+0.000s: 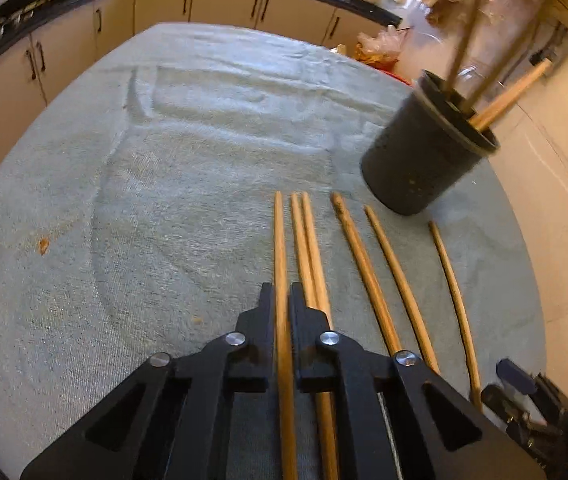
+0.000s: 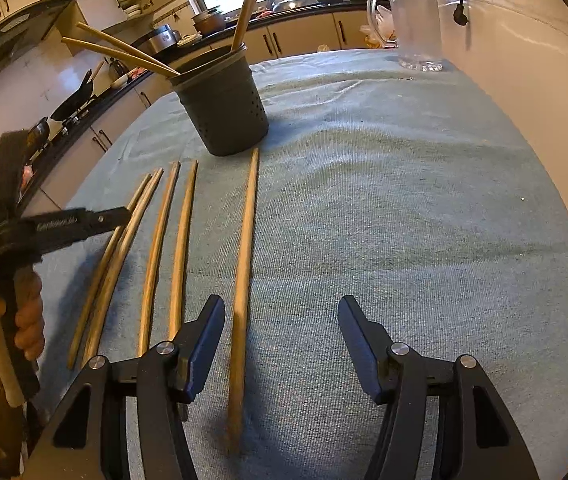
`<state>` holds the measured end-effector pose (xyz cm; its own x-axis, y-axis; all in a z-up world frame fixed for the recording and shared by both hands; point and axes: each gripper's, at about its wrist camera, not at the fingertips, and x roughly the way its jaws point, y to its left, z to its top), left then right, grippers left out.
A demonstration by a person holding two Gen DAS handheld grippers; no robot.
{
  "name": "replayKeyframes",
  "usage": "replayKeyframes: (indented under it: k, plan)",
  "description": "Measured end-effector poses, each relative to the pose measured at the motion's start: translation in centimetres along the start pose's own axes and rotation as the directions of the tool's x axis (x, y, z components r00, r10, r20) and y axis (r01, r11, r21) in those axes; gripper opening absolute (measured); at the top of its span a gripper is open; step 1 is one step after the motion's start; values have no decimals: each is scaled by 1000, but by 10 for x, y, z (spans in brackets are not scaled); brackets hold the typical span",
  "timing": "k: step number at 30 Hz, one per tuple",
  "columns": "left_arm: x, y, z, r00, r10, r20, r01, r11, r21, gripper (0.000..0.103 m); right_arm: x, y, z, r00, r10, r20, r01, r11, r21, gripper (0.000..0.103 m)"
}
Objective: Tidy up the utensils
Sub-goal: 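Lower left gripper onto a chopstick and close while right gripper grasps another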
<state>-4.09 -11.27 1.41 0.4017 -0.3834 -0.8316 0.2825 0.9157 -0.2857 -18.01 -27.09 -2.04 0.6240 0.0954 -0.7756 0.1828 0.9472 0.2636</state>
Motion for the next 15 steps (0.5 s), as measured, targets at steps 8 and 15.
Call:
replayKeyframes:
  k: [8, 15]
  plan:
    - [-3, 20, -11, 990, -93, 105, 96, 995, -27, 8, 17, 16, 17, 997, -73, -39, 69, 993, -100, 62]
    - [-1, 35, -15, 972, -186, 147, 197, 978, -68, 8, 54, 40, 58, 984, -168, -63, 156, 973, -170, 34]
